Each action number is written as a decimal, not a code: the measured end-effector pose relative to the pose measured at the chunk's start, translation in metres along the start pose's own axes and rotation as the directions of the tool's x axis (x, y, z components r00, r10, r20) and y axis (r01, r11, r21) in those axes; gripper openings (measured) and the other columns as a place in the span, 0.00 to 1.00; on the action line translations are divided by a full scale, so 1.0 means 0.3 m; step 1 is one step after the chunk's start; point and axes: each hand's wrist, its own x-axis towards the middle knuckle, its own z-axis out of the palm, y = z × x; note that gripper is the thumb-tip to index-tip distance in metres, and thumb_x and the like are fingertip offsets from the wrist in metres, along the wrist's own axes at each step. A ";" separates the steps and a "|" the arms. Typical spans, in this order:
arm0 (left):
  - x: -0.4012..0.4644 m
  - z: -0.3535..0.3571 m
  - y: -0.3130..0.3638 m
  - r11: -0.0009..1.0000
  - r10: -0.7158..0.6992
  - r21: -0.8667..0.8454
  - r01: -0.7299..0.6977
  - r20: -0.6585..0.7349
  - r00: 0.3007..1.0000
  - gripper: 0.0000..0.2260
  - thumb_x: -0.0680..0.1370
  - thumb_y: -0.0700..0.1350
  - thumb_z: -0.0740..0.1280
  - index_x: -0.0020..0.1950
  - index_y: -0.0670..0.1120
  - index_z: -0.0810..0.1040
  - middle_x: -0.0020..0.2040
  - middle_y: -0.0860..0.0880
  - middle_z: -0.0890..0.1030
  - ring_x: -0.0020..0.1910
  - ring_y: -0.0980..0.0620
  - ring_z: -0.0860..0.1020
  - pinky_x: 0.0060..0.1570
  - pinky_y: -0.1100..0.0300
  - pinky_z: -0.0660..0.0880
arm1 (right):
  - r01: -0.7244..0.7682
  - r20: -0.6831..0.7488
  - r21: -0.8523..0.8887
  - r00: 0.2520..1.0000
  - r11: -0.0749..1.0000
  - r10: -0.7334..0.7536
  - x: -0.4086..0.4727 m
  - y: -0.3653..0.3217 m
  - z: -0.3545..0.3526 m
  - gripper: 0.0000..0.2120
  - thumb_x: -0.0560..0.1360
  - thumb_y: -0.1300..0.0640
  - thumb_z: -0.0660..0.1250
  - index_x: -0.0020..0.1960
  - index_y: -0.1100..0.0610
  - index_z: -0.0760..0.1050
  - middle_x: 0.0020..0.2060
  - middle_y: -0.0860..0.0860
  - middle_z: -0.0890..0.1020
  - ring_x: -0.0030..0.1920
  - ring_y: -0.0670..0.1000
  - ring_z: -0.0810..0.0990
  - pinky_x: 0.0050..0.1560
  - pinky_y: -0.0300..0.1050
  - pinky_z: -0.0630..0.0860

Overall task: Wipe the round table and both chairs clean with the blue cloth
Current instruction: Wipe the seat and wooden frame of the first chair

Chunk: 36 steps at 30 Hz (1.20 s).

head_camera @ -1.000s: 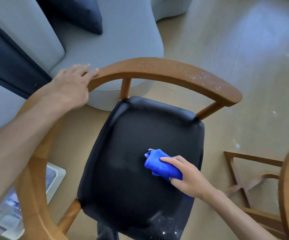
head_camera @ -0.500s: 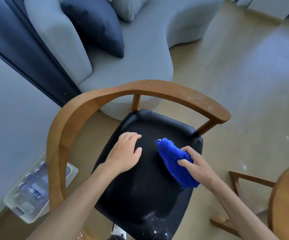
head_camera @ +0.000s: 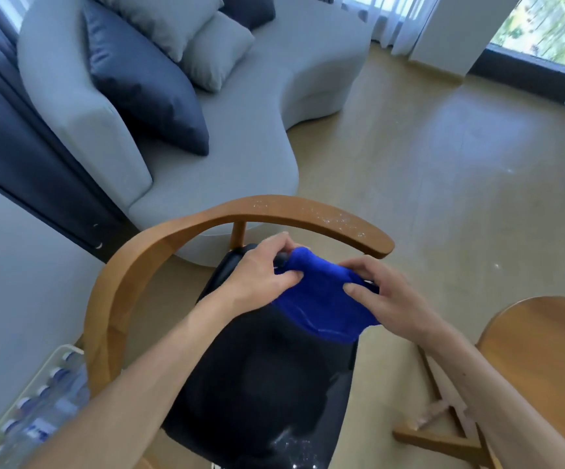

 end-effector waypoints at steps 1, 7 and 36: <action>0.007 -0.018 0.027 1.000 0.006 -0.018 -0.005 0.013 1.000 0.08 0.76 0.44 0.68 0.48 0.55 0.72 0.55 0.53 0.80 0.52 0.68 0.74 0.47 0.69 0.72 | 0.006 -0.010 0.007 1.000 1.000 -0.006 -0.007 -0.013 -0.014 0.12 0.78 0.62 0.63 0.56 0.46 0.73 0.46 0.41 0.83 0.47 0.44 0.80 0.44 0.38 0.76; 0.010 -0.071 0.141 0.986 0.060 -0.156 -0.054 0.034 0.998 0.15 0.75 0.40 0.69 0.46 0.59 0.67 0.44 0.56 0.80 0.45 0.55 0.80 0.45 0.60 0.76 | -0.036 0.044 -0.016 0.998 0.999 0.036 -0.032 -0.013 -0.074 0.15 0.73 0.55 0.71 0.56 0.43 0.72 0.47 0.41 0.79 0.47 0.44 0.78 0.45 0.34 0.74; 0.059 -0.057 0.215 0.882 0.320 0.280 -0.380 0.238 0.917 0.09 0.79 0.47 0.65 0.56 0.57 0.69 0.45 0.56 0.79 0.44 0.60 0.77 0.44 0.65 0.75 | 0.172 -0.183 -0.176 0.962 0.969 -0.204 0.020 -0.113 -0.095 0.28 0.68 0.51 0.74 0.66 0.46 0.70 0.54 0.36 0.76 0.58 0.41 0.74 0.59 0.37 0.70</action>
